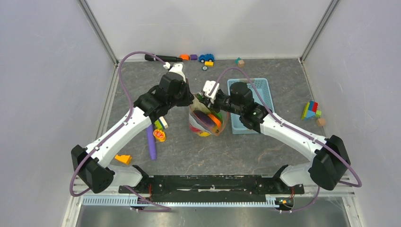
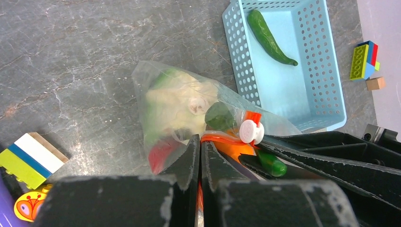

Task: Place the food in the zip-top bag and seal the zipper
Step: Place the fake vegetable in the zipper food storage bag.

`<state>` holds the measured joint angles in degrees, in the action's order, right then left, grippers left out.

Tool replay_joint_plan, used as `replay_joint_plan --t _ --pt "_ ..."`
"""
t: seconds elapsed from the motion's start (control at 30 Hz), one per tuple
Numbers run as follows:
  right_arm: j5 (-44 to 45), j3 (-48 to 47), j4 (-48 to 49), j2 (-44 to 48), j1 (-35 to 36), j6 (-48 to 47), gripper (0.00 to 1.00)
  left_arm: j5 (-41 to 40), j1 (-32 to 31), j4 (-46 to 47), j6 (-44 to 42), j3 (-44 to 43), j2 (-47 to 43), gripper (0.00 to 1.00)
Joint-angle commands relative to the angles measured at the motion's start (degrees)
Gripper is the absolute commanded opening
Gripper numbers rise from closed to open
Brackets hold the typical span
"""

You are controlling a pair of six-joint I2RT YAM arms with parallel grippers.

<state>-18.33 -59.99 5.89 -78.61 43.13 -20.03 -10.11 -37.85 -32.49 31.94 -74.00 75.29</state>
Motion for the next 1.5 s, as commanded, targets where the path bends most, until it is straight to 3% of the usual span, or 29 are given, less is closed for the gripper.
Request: replay_joint_plan --t 0.0,0.2,0.33,0.43,0.57,1.07,1.3,1.47 --pt "0.43 1.92 4.29 4.13 0.02 -0.24 0.22 -2.83 1.19 1.2 0.77 -2.21 -0.55 0.02" --pt "0.25 3.93 7.67 5.87 0.03 0.12 0.29 -2.34 1.19 1.03 0.74 -2.01 -0.38 0.02" --pt "-4.66 3.83 6.4 5.03 0.02 -0.27 0.18 -1.74 1.19 1.11 0.82 -2.03 -0.31 0.02" --pt "-5.17 1.8 3.4 2.4 0.02 -0.11 0.16 -0.7 1.19 2.08 0.41 -1.54 -0.64 0.02" --pt "-2.52 -0.25 2.14 -0.24 -0.02 1.39 0.31 0.26 1.19 2.74 0.16 -1.41 -0.71 0.02" --pt "3.46 -0.47 8.61 -3.52 0.54 3.4 0.39 2.44 1.19 3.81 -0.64 -1.06 -0.93 0.02" --pt "3.59 -1.65 8.82 -5.96 1.05 4.26 0.34 4.15 1.19 4.54 -0.54 -0.85 -1.14 0.02" --pt "3.76 -1.18 8.12 -6.05 1.38 4.64 0.12 4.51 1.19 5.07 -0.56 -0.72 -1.17 0.02"
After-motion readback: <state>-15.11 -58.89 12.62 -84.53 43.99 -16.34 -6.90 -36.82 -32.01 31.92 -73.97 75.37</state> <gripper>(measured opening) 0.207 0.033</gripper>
